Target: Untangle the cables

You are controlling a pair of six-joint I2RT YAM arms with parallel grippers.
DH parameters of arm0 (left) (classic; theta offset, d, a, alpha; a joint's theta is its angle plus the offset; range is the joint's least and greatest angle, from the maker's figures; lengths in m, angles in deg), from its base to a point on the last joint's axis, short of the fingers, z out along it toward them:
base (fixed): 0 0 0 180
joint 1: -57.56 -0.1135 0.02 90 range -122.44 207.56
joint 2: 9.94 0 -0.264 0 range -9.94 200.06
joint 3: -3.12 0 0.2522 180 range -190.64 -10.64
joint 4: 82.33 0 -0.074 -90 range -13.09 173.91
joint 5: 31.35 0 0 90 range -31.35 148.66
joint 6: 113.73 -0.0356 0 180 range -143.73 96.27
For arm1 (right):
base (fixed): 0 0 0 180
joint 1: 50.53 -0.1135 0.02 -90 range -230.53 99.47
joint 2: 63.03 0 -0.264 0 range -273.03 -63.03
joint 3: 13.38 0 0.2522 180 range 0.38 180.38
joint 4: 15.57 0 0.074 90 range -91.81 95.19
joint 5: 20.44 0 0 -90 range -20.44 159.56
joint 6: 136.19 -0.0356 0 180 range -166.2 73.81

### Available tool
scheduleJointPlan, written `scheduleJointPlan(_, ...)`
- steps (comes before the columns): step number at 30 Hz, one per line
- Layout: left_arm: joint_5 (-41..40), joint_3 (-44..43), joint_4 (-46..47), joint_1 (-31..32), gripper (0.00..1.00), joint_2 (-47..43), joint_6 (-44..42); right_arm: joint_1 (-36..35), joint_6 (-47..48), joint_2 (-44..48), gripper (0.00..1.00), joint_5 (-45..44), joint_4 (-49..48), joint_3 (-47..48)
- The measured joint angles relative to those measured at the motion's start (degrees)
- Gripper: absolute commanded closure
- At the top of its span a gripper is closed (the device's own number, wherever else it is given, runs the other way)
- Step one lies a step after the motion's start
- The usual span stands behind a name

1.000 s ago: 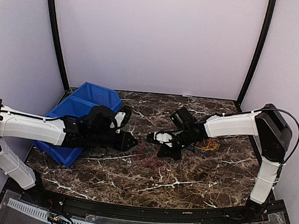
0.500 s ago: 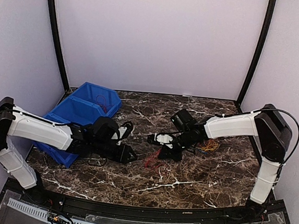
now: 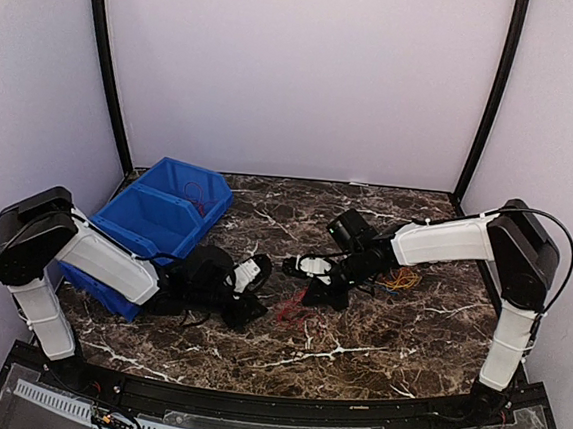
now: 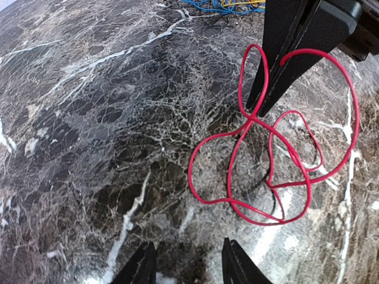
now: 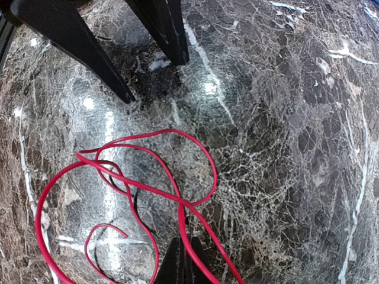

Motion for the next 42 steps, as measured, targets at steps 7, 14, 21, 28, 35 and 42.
scheduleJointPlan(7, -1.51, -0.26, 12.17, 0.98, 0.60, 8.48, -9.33, 0.07, -0.22, -0.11, 1.00, 0.26, 0.02, 0.00)
scheduleJointPlan(14, -6.19, -0.57, 21.40, 3.02, 0.72, 12.98, -14.88, 0.85, 0.48, -0.33, 1.00, 2.75, 1.90, 0.00)
scheduleJointPlan(21, -14.29, -0.42, 29.77, 4.85, 0.93, 17.00, -20.22, 1.33, 1.29, -0.33, 1.00, 4.28, 4.33, -0.15)
scheduleJointPlan(28, -17.75, 0.85, 33.00, 7.54, 1.00, 17.57, -24.68, 1.88, -0.07, -0.57, 1.00, 4.55, 4.07, -0.17)
scheduleJointPlan(35, -19.08, 6.93, 35.23, 9.44, 1.00, 11.61, -19.28, 7.06, -1.99, 0.42, 1.00, 6.21, 3.21, -0.57)
scheduleJointPlan(42, -22.91, 12.96, 32.11, 5.90, 1.00, -4.48, -7.80, 19.08, -2.93, 6.25, 1.00, 9.81, 3.26, -2.75)
